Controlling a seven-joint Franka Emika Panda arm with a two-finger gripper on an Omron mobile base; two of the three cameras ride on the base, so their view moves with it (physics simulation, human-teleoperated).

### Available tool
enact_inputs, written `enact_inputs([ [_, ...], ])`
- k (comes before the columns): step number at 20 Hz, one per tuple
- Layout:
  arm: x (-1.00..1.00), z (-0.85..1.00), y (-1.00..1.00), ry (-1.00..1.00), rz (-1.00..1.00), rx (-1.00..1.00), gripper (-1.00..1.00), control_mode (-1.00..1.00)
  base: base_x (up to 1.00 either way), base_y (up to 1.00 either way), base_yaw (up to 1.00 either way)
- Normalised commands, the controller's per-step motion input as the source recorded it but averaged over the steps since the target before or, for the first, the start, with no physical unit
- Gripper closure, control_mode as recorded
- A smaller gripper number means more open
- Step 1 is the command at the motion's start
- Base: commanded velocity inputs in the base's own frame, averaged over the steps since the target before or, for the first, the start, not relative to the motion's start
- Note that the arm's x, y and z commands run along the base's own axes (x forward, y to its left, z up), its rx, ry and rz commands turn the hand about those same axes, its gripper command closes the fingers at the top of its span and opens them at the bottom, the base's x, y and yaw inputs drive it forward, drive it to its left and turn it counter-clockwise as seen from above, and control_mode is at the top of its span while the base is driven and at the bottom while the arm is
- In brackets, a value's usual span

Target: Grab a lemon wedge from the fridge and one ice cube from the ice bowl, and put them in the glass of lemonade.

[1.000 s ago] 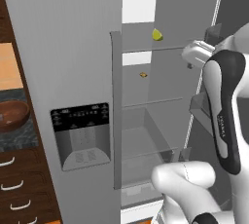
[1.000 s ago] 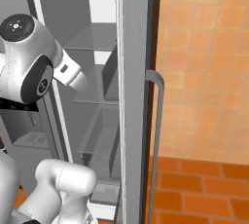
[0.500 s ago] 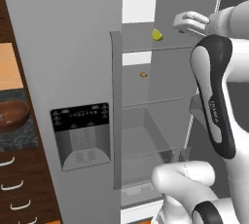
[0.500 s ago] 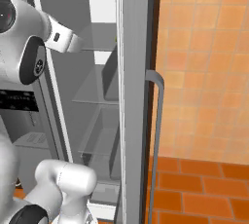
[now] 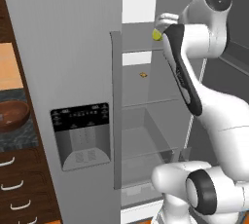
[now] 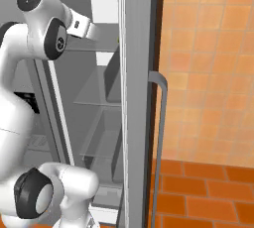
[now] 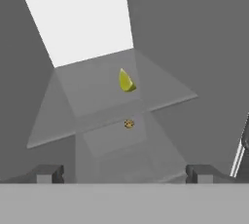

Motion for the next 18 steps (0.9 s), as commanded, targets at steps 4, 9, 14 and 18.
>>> enact_inputs([
  [4,0.98,0.01,0.00,0.43,-0.06,-0.18,-1.00,-1.00,0.00,0.00,0.00],
  [9,0.71,-0.10,0.00,0.05,-0.01,-0.03,-1.00,-1.00,0.00,0.00,0.00],
  [14,0.75,-0.77,-0.11,-0.07,-0.01,0.00,-1.00,-1.00,0.00,0.00,0.00],
  [18,0.58,-0.68,-0.24,-0.13,0.00,0.00,-1.00,-1.00,0.00,0.00,0.00],
])
